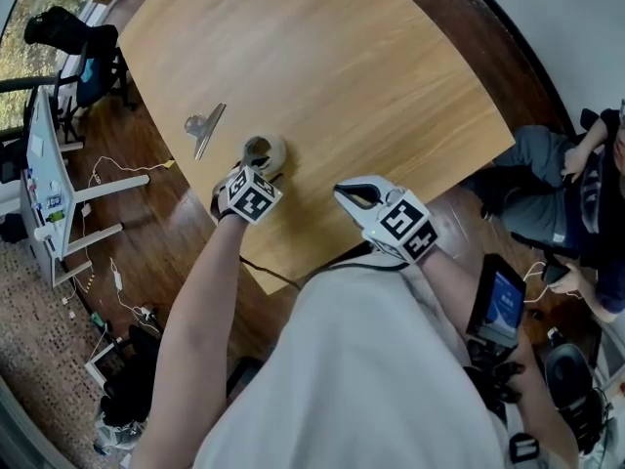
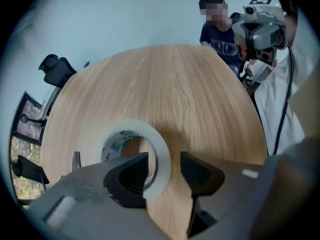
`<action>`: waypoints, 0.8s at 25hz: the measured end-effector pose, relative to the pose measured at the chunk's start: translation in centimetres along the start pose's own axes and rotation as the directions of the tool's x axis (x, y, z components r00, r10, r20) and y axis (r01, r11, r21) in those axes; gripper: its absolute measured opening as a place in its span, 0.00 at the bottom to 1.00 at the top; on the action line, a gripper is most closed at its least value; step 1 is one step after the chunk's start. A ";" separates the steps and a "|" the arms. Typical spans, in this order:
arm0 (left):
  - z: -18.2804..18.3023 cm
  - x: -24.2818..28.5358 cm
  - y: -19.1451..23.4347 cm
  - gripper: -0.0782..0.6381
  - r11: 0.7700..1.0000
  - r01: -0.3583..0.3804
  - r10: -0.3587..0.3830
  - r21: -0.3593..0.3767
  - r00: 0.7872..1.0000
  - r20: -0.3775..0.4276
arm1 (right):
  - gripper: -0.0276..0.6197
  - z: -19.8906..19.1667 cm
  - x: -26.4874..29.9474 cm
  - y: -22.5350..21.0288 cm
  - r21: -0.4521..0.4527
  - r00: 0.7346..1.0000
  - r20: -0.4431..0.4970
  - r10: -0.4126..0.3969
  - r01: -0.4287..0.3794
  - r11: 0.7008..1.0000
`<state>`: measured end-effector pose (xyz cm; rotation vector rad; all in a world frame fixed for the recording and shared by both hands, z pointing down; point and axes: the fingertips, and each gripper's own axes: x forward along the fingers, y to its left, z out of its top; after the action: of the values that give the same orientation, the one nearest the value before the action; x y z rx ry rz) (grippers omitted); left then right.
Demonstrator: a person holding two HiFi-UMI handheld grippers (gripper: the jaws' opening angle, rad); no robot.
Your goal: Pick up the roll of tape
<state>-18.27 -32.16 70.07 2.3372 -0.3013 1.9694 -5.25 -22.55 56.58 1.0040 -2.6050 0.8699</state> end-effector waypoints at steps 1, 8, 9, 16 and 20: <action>0.1 0.2 0.0 0.41 1.000 0.004 -0.004 0.022 1.000 -0.022 | 0.05 0.1 -0.2 -0.2 0.003 1.000 0.002 -0.002 0.002 1.000; 0.1 1.5 -0.1 0.31 0.992 0.017 -0.003 0.124 0.994 -0.111 | 0.05 0.9 -0.8 -1.2 0.024 1.000 0.022 -0.005 0.004 1.000; 0.0 1.6 0.0 0.29 0.991 0.014 0.002 0.134 0.992 -0.122 | 0.05 0.9 -0.9 -1.4 0.026 1.000 0.023 -0.004 0.003 1.000; -0.2 1.2 -1.0 0.27 0.992 0.046 -0.031 0.119 0.991 -0.128 | 0.05 1.2 -1.6 -2.0 0.042 1.000 0.019 -0.020 0.019 0.999; 0.9 -0.4 -1.4 0.27 0.999 0.035 -0.033 0.035 0.998 -0.049 | 0.05 2.3 -1.0 -2.2 0.013 0.999 0.039 0.013 -0.013 1.000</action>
<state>-17.13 -30.90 69.64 2.2958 -0.2230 2.0287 -3.01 -24.70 55.37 1.0188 -2.6442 0.8809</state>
